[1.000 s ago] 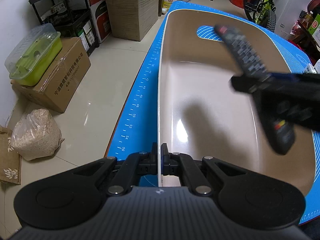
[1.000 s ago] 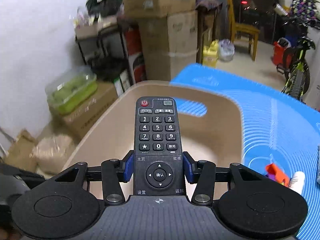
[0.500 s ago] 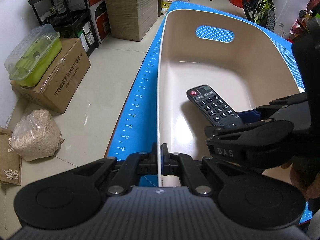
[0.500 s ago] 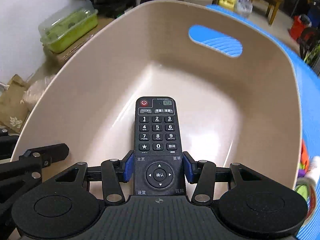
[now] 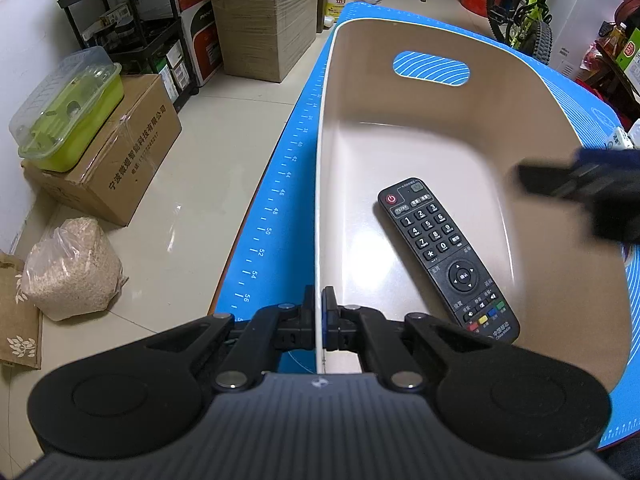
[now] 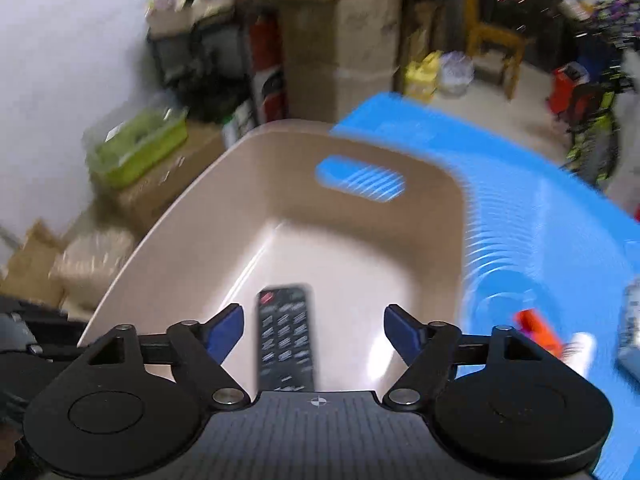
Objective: Organize rigid objects
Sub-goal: 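Carry the black remote into the beige basket and open the right gripper, then move the right gripper to the clear tape roll and grasp its rim, then carry the tape roll into the basket and release it beside the remote, then move the right gripper to the white charger and grasp it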
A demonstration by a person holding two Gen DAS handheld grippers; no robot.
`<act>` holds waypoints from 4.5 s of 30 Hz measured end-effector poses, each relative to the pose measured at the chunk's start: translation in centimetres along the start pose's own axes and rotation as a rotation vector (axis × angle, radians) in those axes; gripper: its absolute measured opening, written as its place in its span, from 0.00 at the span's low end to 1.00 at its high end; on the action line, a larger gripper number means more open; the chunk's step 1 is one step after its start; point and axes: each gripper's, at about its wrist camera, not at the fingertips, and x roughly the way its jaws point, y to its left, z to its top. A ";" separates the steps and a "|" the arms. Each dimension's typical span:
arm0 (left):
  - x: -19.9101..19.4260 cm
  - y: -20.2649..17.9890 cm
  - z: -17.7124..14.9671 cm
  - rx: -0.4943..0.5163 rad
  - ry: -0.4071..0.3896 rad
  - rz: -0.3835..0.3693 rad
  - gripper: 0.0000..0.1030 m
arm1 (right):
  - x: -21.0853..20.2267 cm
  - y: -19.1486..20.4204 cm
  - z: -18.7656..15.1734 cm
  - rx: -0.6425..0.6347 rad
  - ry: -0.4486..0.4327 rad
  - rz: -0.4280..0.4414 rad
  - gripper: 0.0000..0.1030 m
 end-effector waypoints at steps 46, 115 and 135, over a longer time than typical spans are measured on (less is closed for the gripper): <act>0.0 0.3 -0.2 -0.013 0.002 -0.005 0.03 | 1.0 -20.3 -12.3 0.388 0.017 -0.328 0.20; 0.0 0.3 0.0 -0.012 0.004 0.001 0.03 | 2.4 2.1 -2.8 -0.096 0.086 0.044 0.65; 0.1 0.3 0.0 -0.012 0.008 0.002 0.03 | -6.3 -8.9 -6.9 0.182 -0.212 -0.145 0.78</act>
